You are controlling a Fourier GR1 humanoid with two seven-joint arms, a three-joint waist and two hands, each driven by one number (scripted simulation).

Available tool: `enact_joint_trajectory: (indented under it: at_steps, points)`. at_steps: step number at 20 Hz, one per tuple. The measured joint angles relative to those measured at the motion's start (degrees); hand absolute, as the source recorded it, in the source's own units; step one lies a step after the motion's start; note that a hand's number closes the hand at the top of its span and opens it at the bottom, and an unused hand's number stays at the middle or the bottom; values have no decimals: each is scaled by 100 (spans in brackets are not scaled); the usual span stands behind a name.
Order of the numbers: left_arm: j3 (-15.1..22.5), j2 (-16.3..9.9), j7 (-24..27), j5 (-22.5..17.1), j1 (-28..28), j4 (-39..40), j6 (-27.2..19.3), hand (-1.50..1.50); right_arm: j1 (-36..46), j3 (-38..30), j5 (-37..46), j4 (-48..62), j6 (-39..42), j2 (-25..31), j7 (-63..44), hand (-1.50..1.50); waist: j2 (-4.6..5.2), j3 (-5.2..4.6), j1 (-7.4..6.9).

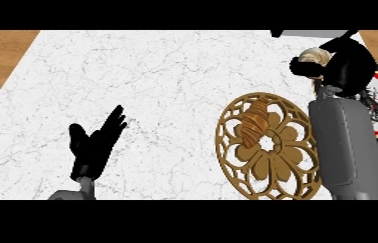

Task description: Pick the cupcake from the placemat and place it in the plate

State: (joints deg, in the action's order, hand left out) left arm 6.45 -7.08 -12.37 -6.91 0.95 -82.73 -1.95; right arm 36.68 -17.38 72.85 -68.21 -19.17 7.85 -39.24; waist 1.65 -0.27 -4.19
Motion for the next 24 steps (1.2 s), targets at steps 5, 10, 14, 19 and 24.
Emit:
enact_joint_trajectory:
  at_steps: [5, 10, 14, 19, 24]
  points:
    - [77, 28, 2, 41, 54, 21, 29, 0, 516, -386, 1175, 315, -1163, -208, -1410, 150, 28, 12, -111]
    - [62, 63, -20, 56, 71, 48, -27, 0, 774, -772, 2302, 682, -2132, -417, -2004, 150, 15, 25, -75]
    - [62, 120, -92, 65, 82, 19, -102, 0, 827, -1234, 3039, 1110, -2680, -393, -2124, 150, -6, 32, 3]
    - [20, 104, -42, 76, 62, 85, -101, 0, 724, -1863, 3800, 1461, -3194, -225, -2198, 150, -24, 37, 90]
    - [13, 109, -26, 82, -57, 12, -116, 0, 685, -2434, 3937, 1932, -3717, 151, -2219, 150, -58, 41, 154]
